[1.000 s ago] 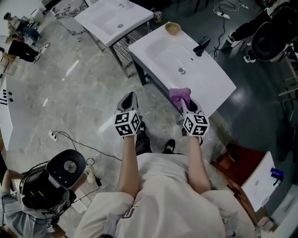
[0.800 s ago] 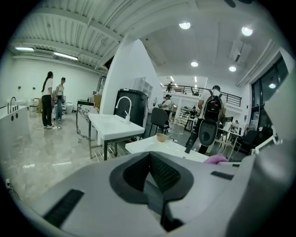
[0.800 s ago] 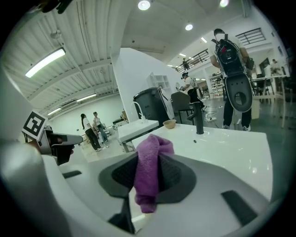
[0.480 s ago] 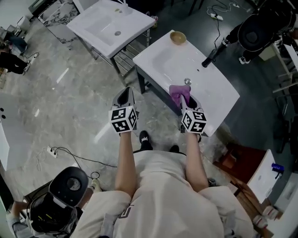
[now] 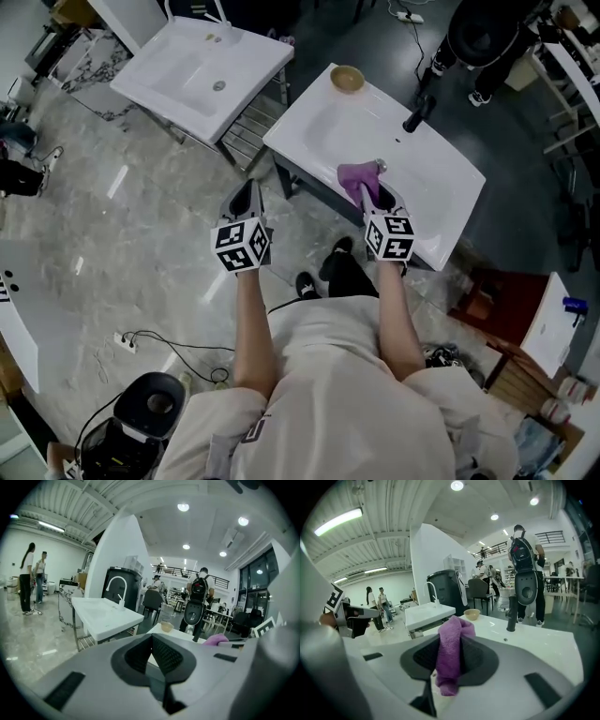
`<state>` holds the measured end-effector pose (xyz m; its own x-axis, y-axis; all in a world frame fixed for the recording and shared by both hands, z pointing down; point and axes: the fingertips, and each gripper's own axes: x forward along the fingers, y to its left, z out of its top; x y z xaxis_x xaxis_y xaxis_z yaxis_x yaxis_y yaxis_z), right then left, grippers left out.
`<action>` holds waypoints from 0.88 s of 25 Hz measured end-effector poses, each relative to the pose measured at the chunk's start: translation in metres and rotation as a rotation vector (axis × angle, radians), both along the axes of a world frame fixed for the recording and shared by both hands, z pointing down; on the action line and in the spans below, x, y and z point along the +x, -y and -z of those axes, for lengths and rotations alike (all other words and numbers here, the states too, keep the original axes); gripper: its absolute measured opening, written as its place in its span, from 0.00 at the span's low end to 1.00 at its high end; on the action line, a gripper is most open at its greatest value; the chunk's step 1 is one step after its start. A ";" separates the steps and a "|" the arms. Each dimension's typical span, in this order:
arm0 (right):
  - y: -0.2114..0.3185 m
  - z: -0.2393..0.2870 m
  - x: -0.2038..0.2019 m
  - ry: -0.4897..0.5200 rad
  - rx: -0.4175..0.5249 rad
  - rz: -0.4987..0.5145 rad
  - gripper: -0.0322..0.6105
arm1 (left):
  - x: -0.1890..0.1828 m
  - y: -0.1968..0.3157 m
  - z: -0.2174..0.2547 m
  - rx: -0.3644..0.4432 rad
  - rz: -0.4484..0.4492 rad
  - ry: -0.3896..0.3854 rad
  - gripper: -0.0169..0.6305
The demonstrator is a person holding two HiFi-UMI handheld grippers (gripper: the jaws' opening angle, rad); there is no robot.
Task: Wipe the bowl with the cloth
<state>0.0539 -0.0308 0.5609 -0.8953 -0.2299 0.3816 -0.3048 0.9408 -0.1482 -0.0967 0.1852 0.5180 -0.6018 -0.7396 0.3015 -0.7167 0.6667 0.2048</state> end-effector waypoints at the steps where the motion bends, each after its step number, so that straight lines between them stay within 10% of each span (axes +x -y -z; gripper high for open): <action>1: 0.002 -0.001 -0.002 -0.006 0.010 -0.003 0.19 | -0.002 0.003 0.000 0.000 -0.009 0.003 0.04; 22: 0.063 -0.022 -0.119 -0.023 -0.164 0.015 0.19 | -0.084 0.129 0.004 -0.022 -0.282 -0.044 0.04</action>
